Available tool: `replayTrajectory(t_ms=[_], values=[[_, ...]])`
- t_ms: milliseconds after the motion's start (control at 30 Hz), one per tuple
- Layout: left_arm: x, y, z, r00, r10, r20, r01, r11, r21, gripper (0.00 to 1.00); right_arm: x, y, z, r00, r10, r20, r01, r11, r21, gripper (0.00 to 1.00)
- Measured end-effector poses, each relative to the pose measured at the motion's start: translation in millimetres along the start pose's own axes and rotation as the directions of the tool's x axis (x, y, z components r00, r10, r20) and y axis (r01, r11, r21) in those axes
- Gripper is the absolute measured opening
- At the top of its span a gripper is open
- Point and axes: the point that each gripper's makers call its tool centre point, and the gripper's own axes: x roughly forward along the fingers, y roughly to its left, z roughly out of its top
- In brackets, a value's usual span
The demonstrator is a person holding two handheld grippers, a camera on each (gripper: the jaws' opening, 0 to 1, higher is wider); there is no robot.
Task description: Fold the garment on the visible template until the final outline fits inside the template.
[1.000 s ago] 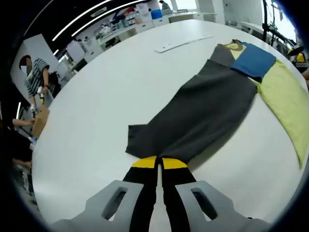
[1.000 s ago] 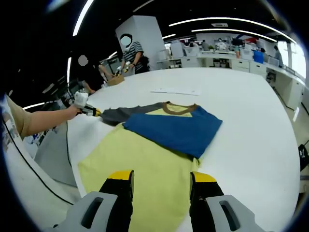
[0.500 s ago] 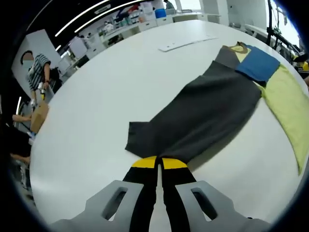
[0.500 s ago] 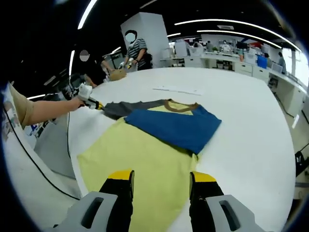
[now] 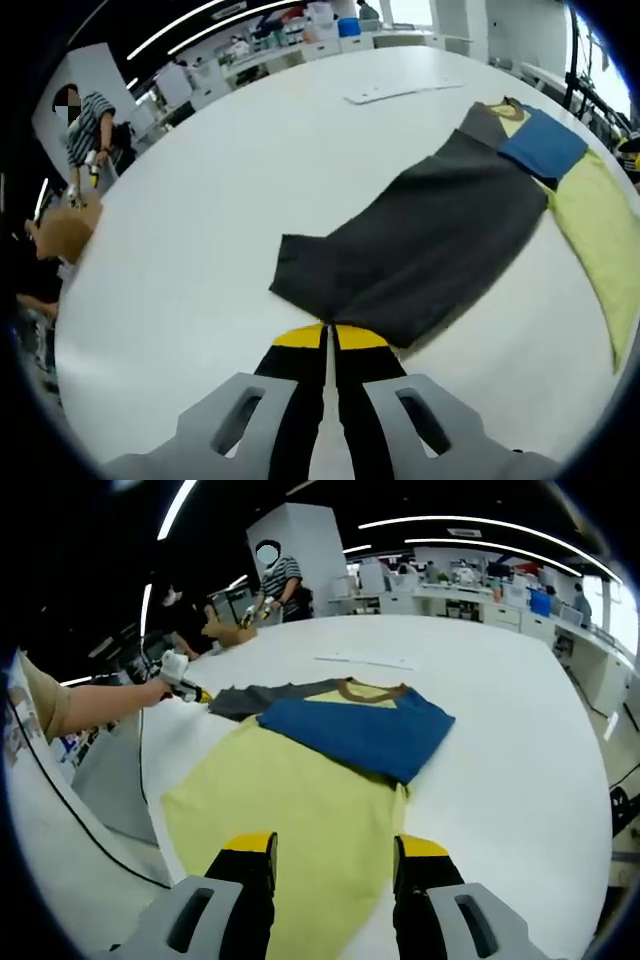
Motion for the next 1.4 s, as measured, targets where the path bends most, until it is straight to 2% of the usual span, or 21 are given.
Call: replayTrajectory(t_ms=[133,200,333,433,500,567,633,800,867,1067,1233,1400], values=[[-4.6,3.2,0.0,0.999,-0.003,0.043,0.008,0.993,-0.117,0.03,-0.5,-0.4,-1.3,1.0,-0.001,0.0,0.001,1.0,0.002,0.43],[-5.9,3.4,1.8,0.998,-0.011,0.059,0.019,0.989,-0.143,0.07,-0.6,-0.3,-1.7,1.0,-0.001,0.0,0.001,1.0,0.002,0.43],[-7.1,-2.8,9.8,0.992,-0.041,0.116,0.072,0.958,-0.276,0.15,-1.1,-1.3,-3.2,1.0,-0.001,-0.003,0.001,1.0,0.003,0.43],[-6.3,-5.3,12.7,0.988,-0.053,0.148,0.099,0.943,-0.319,0.16,-2.4,-1.9,-3.4,1.0,-0.003,-0.003,0.003,1.0,0.002,0.43],[-5.0,-9.5,15.3,0.982,-0.072,0.177,0.135,0.915,-0.379,0.16,-3.5,-2.5,-3.8,1.0,-0.006,-0.002,0.006,1.0,0.005,0.43],[-4.3,-8.6,13.7,0.982,-0.062,0.181,0.131,0.906,-0.402,0.16,-4.2,-3.4,-4.7,1.0,-0.009,-0.003,0.009,1.0,0.005,0.43],[-3.1,-10.9,11.4,0.982,-0.06,0.179,0.136,0.883,-0.45,0.16,-5.1,-3.7,-5.4,1.0,-0.01,-0.004,0.01,1.0,0.007,0.43],[-0.7,-12.2,7.1,0.985,-0.051,0.167,0.126,0.869,-0.478,0.15,-6.6,-4.4,-7.3,1.0,-0.013,-0.01,0.013,1.0,0.008,0.42],[0.4,-14.7,4.5,0.986,-0.054,0.155,0.125,0.857,-0.5,0.15,-7.2,-5.4,-7.5,1.0,-0.015,-0.009,0.015,1.0,0.011,0.42],[3.4,-19.0,6.3,0.985,-0.065,0.163,0.139,0.852,-0.505,0.09,-7.0,-5.2,-7.6,1.0,-0.015,-0.011,0.016,1.0,0.011,0.42],[2.6,-22.1,11.6,0.981,-0.07,0.179,0.15,0.86,-0.488,0.01,-7.3,-5.5,-7.6,1.0,-0.017,-0.01,0.017,1.0,0.011,0.42],[0.1,-20.0,17.3,0.979,-0.067,0.193,0.154,0.866,-0.476,0.0,-7.1,-5.4,-9.4,1.0,-0.016,-0.015,0.016,1.0,0.012,0.41]])
